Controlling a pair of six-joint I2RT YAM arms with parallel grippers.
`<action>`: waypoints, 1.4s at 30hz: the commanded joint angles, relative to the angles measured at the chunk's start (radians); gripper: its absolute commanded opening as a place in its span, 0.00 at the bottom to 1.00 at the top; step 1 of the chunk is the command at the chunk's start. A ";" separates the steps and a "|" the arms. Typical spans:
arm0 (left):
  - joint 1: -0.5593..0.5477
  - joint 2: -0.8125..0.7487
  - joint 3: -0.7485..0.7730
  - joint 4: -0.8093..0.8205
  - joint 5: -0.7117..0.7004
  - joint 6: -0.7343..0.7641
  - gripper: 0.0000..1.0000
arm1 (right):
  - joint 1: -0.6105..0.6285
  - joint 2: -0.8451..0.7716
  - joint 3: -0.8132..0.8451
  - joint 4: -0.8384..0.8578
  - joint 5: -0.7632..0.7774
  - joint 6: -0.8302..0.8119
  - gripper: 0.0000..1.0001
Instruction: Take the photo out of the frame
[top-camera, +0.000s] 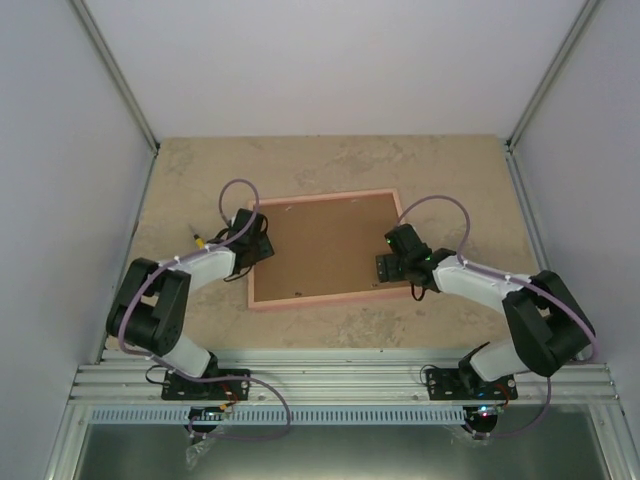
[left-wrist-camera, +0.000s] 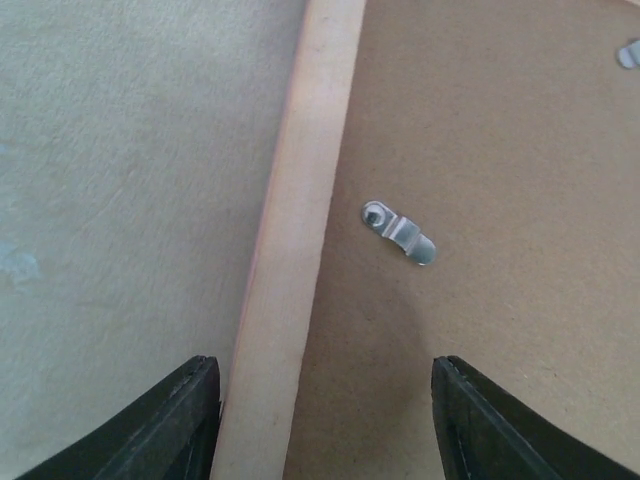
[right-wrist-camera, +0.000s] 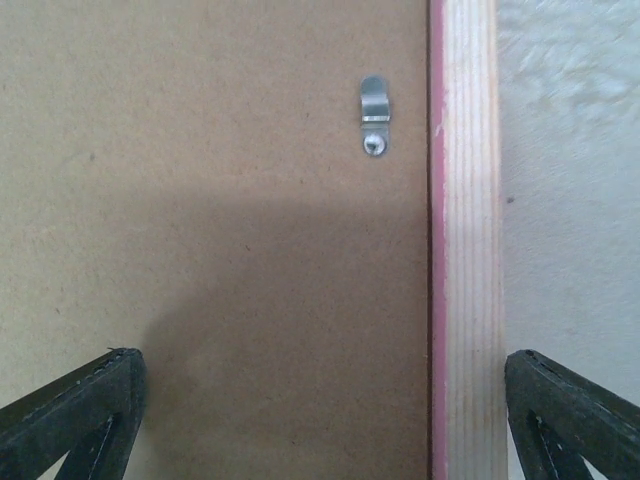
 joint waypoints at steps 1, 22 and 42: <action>-0.059 -0.090 0.008 0.018 0.057 -0.014 0.61 | 0.042 -0.056 0.074 0.013 0.091 0.061 0.98; -0.059 -0.209 -0.166 -0.014 0.056 -0.042 0.63 | 0.214 -0.146 0.061 0.027 0.026 -0.071 0.98; -0.059 -0.203 -0.198 0.012 0.115 -0.016 0.25 | 0.616 0.026 0.130 0.005 0.176 -0.436 0.98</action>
